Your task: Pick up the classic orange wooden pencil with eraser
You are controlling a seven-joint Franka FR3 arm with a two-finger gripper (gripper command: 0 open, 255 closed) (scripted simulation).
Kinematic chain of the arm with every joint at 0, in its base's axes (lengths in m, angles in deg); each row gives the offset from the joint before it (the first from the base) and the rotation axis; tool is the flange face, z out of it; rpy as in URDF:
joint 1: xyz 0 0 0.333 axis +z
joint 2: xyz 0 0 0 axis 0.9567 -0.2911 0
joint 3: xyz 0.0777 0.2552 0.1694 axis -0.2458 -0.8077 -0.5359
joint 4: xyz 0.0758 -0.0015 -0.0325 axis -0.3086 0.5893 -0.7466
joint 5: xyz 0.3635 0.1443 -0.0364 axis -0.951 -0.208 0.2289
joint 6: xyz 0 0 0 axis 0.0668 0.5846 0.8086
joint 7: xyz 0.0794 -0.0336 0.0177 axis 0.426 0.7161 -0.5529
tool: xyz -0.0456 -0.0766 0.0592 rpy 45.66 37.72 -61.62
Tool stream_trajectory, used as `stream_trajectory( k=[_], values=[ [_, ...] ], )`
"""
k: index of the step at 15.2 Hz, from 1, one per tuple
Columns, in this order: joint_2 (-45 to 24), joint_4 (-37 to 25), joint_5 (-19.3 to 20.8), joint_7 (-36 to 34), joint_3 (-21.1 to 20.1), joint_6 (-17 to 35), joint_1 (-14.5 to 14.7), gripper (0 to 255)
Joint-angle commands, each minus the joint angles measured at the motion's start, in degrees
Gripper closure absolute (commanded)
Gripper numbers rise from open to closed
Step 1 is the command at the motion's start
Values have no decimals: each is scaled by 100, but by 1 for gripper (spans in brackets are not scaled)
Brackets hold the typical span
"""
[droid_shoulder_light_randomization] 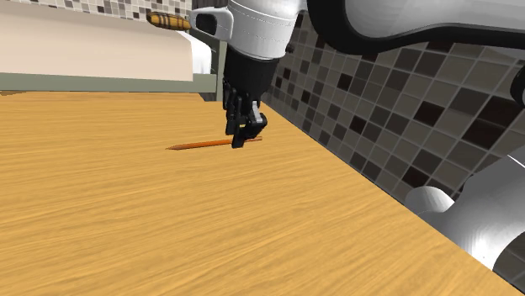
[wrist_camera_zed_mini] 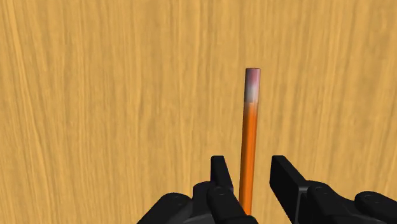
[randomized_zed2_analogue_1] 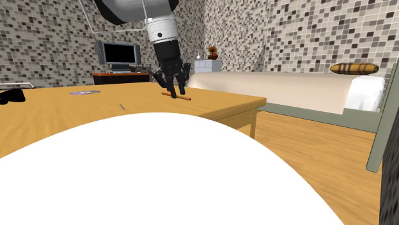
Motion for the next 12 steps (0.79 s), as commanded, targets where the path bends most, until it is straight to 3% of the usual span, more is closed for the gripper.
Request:
stream_trajectory(
  k=[1,8,12],
  values=[
    [4,8,-1,2,2,6,0,255],
    [6,22,-2,-5,-3,16,3,255],
    [-66,-355,16,27,-5,-290,-12,255]
  ],
)
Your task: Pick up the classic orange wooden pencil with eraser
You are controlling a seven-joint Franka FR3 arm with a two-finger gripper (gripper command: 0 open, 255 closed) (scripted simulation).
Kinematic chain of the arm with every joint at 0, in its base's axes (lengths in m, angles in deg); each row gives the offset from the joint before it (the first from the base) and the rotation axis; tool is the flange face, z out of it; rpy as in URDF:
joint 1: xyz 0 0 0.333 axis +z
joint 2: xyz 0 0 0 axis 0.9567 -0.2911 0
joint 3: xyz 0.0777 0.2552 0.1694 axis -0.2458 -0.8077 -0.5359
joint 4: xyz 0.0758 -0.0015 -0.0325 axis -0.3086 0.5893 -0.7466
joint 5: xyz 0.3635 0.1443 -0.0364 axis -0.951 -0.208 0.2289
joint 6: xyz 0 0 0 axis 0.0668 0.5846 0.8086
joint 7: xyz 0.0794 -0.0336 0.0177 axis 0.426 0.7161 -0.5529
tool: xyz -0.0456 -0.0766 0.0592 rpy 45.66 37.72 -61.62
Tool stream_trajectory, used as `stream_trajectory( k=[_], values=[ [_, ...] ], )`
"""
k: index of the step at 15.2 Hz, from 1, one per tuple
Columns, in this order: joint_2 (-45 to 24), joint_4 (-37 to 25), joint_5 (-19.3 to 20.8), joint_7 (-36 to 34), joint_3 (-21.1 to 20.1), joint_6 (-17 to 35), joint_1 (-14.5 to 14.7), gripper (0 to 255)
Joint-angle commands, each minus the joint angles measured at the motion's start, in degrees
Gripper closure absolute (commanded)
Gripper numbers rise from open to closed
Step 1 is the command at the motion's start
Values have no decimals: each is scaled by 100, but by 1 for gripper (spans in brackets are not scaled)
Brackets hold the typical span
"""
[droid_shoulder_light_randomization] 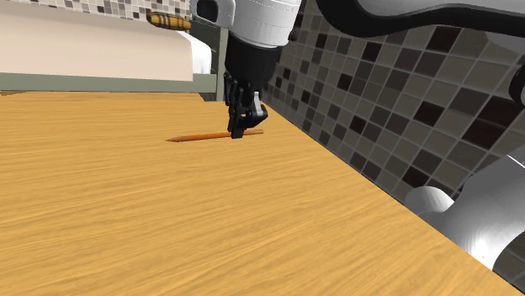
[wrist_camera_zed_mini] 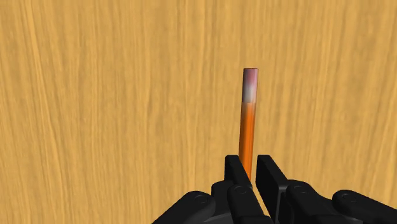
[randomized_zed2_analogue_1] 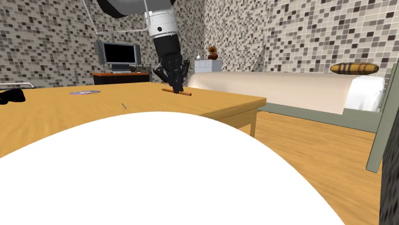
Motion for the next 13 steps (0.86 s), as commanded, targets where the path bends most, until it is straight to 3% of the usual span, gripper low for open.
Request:
stream_trajectory(
  k=[1,13],
  values=[
    [-51,-205,12,1,-13,-159,-5,255],
    [-351,-1298,101,57,-60,-965,-44,255]
  ],
)
